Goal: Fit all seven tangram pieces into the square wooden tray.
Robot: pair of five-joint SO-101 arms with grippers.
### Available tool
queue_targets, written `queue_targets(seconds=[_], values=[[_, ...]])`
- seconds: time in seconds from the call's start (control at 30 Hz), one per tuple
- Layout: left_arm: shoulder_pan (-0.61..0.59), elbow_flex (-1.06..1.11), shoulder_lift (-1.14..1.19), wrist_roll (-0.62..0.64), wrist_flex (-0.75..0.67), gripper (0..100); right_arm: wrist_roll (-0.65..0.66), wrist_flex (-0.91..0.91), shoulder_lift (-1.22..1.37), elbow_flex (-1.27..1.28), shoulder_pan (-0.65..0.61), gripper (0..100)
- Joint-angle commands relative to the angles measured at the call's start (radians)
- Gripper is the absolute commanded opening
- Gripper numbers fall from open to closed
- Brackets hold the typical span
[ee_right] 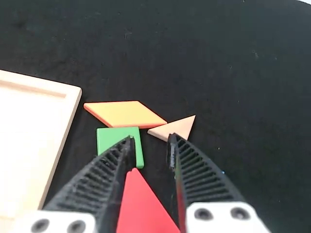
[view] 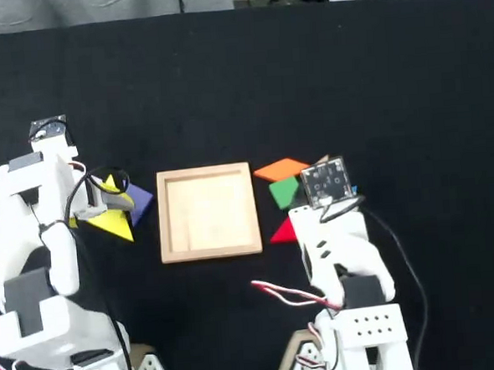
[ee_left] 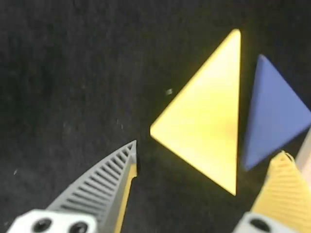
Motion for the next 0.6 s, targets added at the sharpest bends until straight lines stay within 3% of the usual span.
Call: queue_targets(seconds=[0.0, 0.17, 0.57], values=[[-0.013, -0.042, 0.028, 0.044, -0.055, 37, 0.009, 0.006, -0.016, -0.012, -0.009, 12.1], [-0.016, -0.051, 0.063, 0.087, -0.094, 36, 0.009, 0.006, -0.016, -0.010, -0.009, 12.1], [-0.030, -0.041, 0.075, 0.051, -0.092, 36, 0.009, 0.006, -0.016, -0.007, -0.009, 12.1]])
